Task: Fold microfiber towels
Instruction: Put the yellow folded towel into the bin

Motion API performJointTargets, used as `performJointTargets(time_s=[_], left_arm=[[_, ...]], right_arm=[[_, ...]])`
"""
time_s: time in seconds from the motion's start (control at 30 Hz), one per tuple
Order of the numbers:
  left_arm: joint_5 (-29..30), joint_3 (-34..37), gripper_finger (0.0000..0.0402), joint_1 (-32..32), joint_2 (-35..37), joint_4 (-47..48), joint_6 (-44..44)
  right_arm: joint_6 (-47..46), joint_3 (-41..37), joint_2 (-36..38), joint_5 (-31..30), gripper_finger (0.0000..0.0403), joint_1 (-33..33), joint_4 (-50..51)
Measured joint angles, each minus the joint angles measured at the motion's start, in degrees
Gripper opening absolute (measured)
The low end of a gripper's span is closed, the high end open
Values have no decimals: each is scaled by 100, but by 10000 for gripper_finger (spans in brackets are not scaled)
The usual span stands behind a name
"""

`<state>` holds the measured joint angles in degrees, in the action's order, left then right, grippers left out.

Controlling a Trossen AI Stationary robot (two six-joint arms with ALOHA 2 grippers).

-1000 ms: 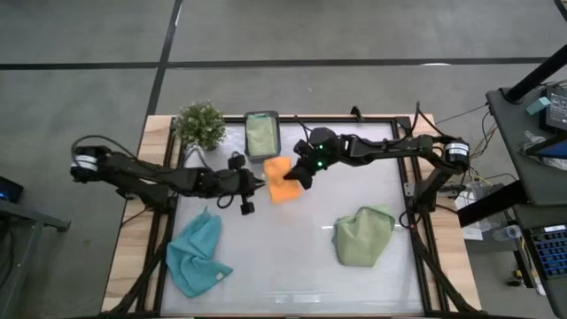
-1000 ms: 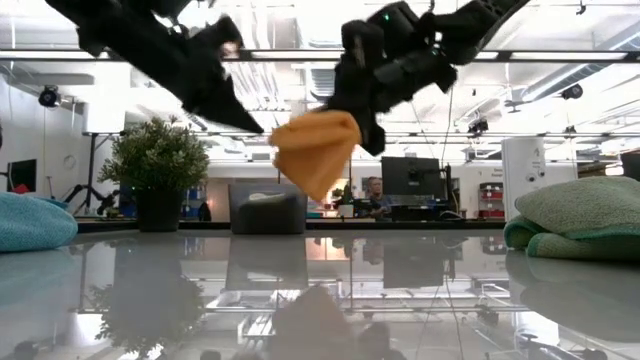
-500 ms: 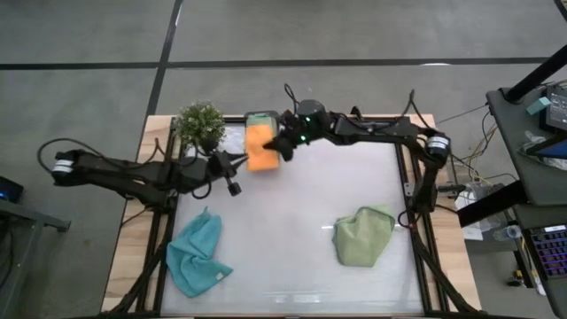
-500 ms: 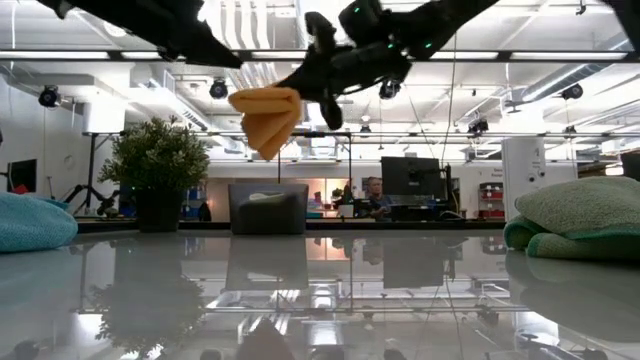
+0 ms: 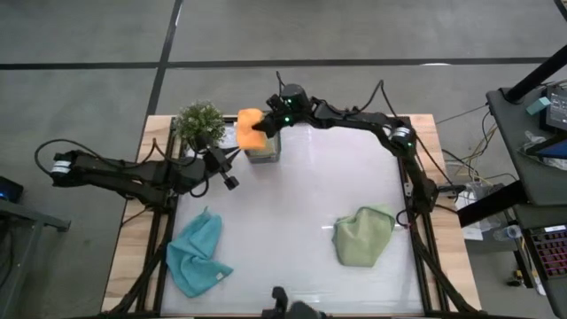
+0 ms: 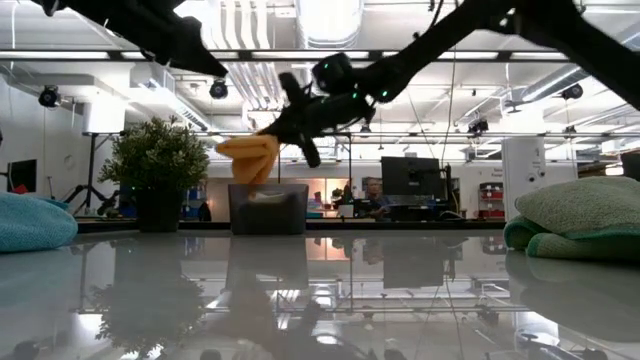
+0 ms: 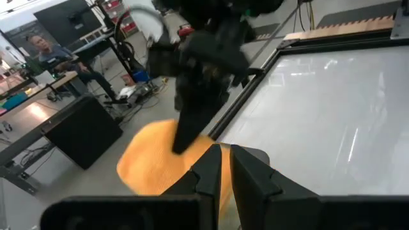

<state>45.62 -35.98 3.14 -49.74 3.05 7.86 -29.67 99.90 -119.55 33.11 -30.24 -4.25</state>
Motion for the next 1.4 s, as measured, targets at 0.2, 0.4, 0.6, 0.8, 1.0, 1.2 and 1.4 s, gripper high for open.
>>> performJointTargets(time_s=[0.2,0.4,0.6,0.8,1.0,1.2,1.4], left_arm=[[2,1,19,0,16,11,-2],[5,0,19,0,-8,13,-13],[7,1,19,0,-8,11,-13],[7,0,19,0,-34,13,-13],[7,0,19,0,-134,11,-7],[7,0,19,0,-291,8,-5],[-16,0,19,-13,-469,-32,-2]], right_arm=[[224,639,-510,7,13,-205,908],[1104,1169,-658,-886,13,-244,2365],[1426,1333,-668,-1363,13,-164,2758],[1403,1331,-668,-1365,30,-113,2793],[1264,1326,-653,-1369,99,-79,2875],[1439,1523,-635,-1369,149,-76,3491],[1918,1963,-629,-1373,167,-76,4037]])
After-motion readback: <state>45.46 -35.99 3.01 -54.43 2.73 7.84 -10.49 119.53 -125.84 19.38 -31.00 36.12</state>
